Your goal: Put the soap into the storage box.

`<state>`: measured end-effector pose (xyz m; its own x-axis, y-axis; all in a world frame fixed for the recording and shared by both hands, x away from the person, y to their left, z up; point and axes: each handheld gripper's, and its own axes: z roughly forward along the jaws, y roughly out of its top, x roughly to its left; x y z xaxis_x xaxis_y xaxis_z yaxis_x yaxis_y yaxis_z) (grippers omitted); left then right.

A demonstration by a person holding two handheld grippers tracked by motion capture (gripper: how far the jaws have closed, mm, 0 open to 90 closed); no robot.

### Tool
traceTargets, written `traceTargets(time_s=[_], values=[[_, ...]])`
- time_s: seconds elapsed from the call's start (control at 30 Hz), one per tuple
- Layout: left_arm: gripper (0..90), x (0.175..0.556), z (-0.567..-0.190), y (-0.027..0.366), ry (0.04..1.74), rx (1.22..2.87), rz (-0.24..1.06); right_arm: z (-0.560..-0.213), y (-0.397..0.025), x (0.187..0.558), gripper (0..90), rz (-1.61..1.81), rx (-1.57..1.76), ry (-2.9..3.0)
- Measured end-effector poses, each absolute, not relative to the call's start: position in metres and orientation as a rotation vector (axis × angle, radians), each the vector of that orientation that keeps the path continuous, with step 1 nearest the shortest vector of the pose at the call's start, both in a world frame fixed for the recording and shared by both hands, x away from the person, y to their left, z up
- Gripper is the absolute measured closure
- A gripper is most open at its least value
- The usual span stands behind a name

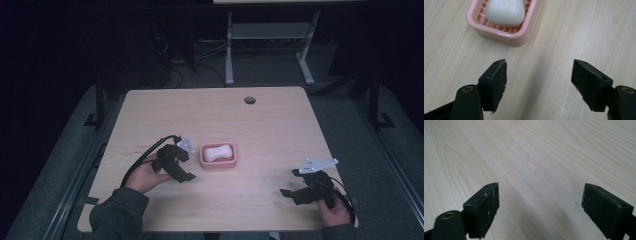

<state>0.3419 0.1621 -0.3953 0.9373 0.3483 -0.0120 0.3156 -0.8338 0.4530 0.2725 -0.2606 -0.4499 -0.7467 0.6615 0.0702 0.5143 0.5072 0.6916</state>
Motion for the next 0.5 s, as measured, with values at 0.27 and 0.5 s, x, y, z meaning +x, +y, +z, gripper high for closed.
traceTargets(time_s=[0.27, 0.5], values=[[28.3, 0.335, -0.401, 0.175, 0.496, 2.627, 0.097, -0.45, -0.262, 0.272, 14.3, 1.06, 1.009, 2.546], [28.4, 0.329, -0.408, 0.183, 0.518, 2.613, 0.08, -0.45, -0.262, 0.271, 14.3, 1.066, 1.015, 2.543]])
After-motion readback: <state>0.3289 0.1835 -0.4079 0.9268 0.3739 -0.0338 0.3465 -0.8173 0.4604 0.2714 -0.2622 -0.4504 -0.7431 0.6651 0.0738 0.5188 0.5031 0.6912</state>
